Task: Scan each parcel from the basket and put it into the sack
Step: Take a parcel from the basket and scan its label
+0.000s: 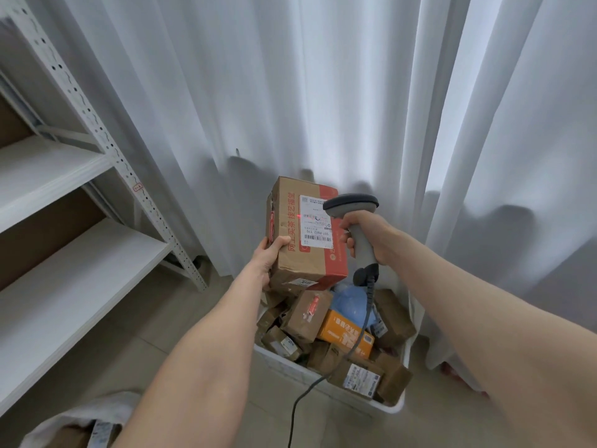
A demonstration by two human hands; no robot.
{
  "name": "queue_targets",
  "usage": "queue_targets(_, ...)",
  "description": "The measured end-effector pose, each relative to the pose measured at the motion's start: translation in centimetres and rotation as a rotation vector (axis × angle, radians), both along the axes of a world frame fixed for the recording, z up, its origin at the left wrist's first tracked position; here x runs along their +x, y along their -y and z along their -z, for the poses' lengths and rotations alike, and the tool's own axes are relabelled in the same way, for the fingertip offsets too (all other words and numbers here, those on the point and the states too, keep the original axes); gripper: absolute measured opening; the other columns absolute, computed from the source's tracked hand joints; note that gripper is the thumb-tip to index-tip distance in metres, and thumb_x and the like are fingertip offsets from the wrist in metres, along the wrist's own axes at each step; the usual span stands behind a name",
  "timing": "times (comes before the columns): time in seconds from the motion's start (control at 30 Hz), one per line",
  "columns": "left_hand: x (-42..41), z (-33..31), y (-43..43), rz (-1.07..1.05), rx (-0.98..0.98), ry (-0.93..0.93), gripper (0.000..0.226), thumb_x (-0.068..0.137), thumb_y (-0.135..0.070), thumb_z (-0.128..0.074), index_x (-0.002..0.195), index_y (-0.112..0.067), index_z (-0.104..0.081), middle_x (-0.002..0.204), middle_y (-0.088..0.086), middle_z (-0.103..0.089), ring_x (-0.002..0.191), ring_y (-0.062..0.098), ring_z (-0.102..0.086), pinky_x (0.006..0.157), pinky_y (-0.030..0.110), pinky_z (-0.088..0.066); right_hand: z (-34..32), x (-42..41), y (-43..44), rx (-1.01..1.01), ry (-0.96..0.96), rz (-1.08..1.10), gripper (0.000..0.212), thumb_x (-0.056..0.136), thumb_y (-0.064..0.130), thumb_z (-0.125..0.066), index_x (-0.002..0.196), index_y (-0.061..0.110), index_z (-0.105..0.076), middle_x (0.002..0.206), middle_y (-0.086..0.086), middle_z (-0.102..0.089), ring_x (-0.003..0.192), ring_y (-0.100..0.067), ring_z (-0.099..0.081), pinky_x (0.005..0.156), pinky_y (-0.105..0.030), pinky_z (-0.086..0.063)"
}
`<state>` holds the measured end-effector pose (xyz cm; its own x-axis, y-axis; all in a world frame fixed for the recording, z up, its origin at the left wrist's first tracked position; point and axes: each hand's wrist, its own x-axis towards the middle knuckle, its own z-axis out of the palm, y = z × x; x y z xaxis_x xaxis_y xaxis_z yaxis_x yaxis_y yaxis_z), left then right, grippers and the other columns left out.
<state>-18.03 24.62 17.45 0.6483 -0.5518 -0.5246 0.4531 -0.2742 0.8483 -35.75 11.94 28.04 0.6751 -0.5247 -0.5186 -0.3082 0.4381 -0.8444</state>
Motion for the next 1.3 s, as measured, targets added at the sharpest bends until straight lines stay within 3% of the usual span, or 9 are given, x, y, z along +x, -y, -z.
queue_targets(0.07, -1.3, -0.9, -0.8, -0.019, 0.031, 0.012, 0.057, 0.080, -0.040, -0.071, 0.131, -0.024, -0.050, 0.114, 0.009, -0.067, 0.102, 0.029, -0.063, 0.081, 0.045, -0.054, -0.5, -0.9, -0.4, -0.002, 0.009, -0.031, 0.004, 0.087, 0.005, -0.050, 0.085, 0.007, -0.052, 0.060, -0.004, -0.050, 0.042, -0.010, -0.044, 0.041, -0.018, -0.040)
queue_targets(0.17, -3.0, -1.7, -1.7, -0.034, 0.056, 0.023, 0.052, 0.084, -0.039, -0.067, 0.131, -0.025, -0.050, 0.118, 0.008, -0.065, 0.095, 0.024, -0.061, 0.062, 0.034, -0.044, -0.8, -2.5, -1.0, -0.001, 0.021, -0.050, 0.010, 0.088, 0.006, -0.049, 0.079, 0.009, -0.050, 0.058, -0.003, -0.048, 0.040, -0.010, -0.043, 0.042, -0.018, -0.040)
queue_targets(0.5, -7.8, -3.6, -4.5, -0.074, 0.055, 0.035, 0.051, 0.086, -0.038, -0.066, 0.132, -0.023, -0.050, 0.110, 0.007, -0.065, 0.085, 0.022, -0.060, 0.057, 0.033, -0.040, -1.8, -6.6, -3.3, -0.034, 0.050, -0.071, 0.012, 0.088, 0.005, -0.049, 0.077, 0.010, -0.049, 0.060, -0.003, -0.047, 0.041, -0.009, -0.043, 0.042, -0.019, -0.040)
queue_targets(0.63, -9.3, -4.1, -5.7, -0.079, 0.062, 0.054, 0.053, 0.086, -0.039, -0.065, 0.134, -0.023, -0.048, 0.116, 0.009, -0.064, 0.085, 0.023, -0.059, 0.055, 0.034, -0.038, -2.0, -7.5, -4.2, -0.034, 0.055, -0.073, 0.010, 0.088, 0.004, -0.050, 0.078, 0.008, -0.050, 0.059, -0.003, -0.048, 0.041, -0.010, -0.044, 0.041, -0.019, -0.040)
queue_targets(0.73, -10.3, -4.4, -6.7, -0.088, 0.060, 0.054, 0.053, 0.085, -0.040, -0.066, 0.133, -0.024, -0.049, 0.115, 0.009, -0.064, 0.086, 0.023, -0.060, 0.056, 0.034, -0.040, -1.8, -7.9, -5.0, -0.015, 0.048, -0.096, 0.001, 0.088, 0.005, -0.052, 0.088, 0.006, -0.053, 0.057, -0.005, -0.054, 0.045, -0.011, -0.045, 0.042, -0.020, -0.042)
queue_targets(1.03, -10.2, -5.1, -12.8, -0.189, 0.058, 0.009, 0.055, 0.082, -0.043, -0.069, 0.130, -0.024, -0.052, 0.116, 0.009, -0.065, 0.089, 0.026, -0.060, 0.058, 0.038, -0.040, -0.7, -5.6, -9.5, -0.026, 0.079, -0.079, 0.016, 0.088, 0.007, -0.058, 0.103, 0.001, -0.057, 0.063, -0.009, -0.065, 0.049, -0.013, -0.051, 0.047, -0.024, -0.047)
queue_targets(1.13, -9.0, -4.9, -16.2, -0.251, 0.068, -0.028, 0.054, 0.077, -0.045, -0.072, 0.125, -0.026, -0.056, 0.109, 0.009, -0.068, 0.095, 0.030, -0.063, 0.063, 0.040, -0.046, -0.1, -3.6, -12.1, -0.016, 0.092, -0.069, 0.015, 0.087, 0.007, -0.061, 0.101, 0.003, -0.058, 0.060, -0.008, -0.065, 0.050, -0.015, -0.052, 0.052, -0.027, -0.048)
queue_targets(1.3, -5.9, -4.0, -24.3, -0.350, 0.114, -0.034, 0.060, 0.075, -0.049, -0.073, 0.127, -0.026, -0.053, 0.109, 0.009, -0.067, 0.099, 0.031, -0.062, 0.089, 0.050, -0.046, 1.4, 1.7, -19.2, 0.023, 0.097, -0.081, 0.009, 0.086, 0.007, -0.064, 0.091, 0.004, -0.058, 0.061, -0.008, -0.062, 0.051, -0.017, -0.054, 0.057, -0.030, -0.050)
